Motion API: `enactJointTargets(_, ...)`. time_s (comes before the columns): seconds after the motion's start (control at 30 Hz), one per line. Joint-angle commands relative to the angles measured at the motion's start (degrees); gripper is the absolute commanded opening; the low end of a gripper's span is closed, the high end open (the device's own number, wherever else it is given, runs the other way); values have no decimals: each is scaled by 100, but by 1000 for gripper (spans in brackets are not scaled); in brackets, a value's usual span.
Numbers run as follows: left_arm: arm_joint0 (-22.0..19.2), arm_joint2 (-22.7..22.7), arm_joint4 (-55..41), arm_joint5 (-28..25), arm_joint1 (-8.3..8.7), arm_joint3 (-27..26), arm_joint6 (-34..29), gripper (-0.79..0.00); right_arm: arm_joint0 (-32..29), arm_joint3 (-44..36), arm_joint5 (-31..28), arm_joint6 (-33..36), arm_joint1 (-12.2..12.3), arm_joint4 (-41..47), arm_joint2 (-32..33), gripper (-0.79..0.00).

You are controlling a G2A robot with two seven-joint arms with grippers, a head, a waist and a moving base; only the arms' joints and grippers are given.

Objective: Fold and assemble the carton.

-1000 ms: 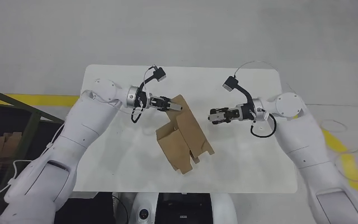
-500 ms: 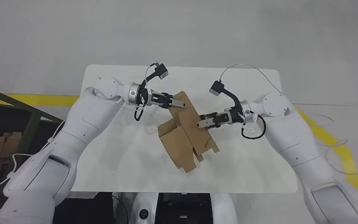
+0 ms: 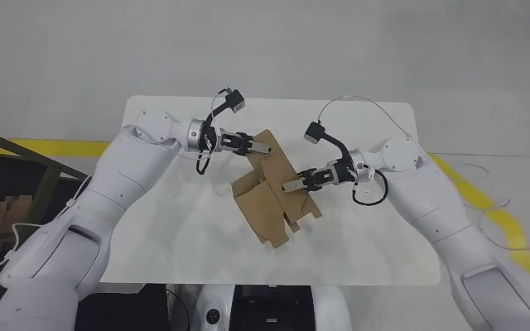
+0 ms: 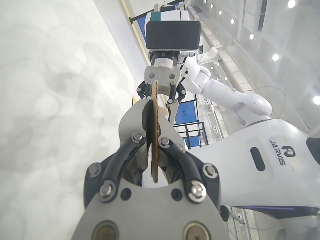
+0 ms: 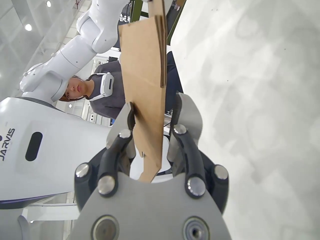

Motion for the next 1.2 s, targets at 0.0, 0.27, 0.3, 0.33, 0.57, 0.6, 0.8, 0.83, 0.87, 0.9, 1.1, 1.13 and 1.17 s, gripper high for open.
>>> enactJointTargets(0.0,-10,16,-11,-20,18,-1,21,-785,21,-16,-20,-20,3,136,-42,-606)
enactJointTargets(0.27,-19,50,-119,-126,81,-29,127,-483,118,-43,-33,-32,50,382,-194,-785)
enactJointTargets(0.3,-17,46,-130,-152,89,-36,153,-369,131,-43,-33,-32,56,398,-212,-785)
enactJointTargets(0.33,-7,38,-155,-188,97,-37,189,0,143,-50,-30,-29,62,414,-232,-785)
enactJointTargets(0.57,170,-286,-869,-258,199,-370,259,0,163,-35,-75,-74,95,652,-313,-785)
enactJointTargets(0.6,222,-386,-938,-289,228,-422,290,0,155,-20,-77,-76,101,703,-312,-785)
enactJointTargets(0.8,645,-965,-1282,-512,381,-441,514,0,36,306,-424,-425,136,1016,-68,-785)
enactJointTargets(0.83,706,-1043,-1344,-545,392,-398,548,0,4,344,-472,-473,143,1086,-11,-785)
enactJointTargets(0.87,770,-1111,-1414,-583,398,-364,585,0,-28,384,-511,-512,151,1149,49,-785)
enactJointTargets(0.9,832,-1165,-1478,-605,401,-338,607,0,-69,412,-545,-545,157,1236,109,-785)
enactJointTargets(1.1,1007,-1315,-1377,-700,374,-48,903,0,-282,403,-375,-939,196,1409,407,-785)
enactJointTargets(1.13,1014,-1308,-1297,-666,362,-31,1009,0,-337,368,-249,-1068,204,1439,452,-785)
enactJointTargets(1.17,1023,-1297,-1217,-629,350,-29,1114,0,-382,319,-72,-1209,216,1413,491,-785)
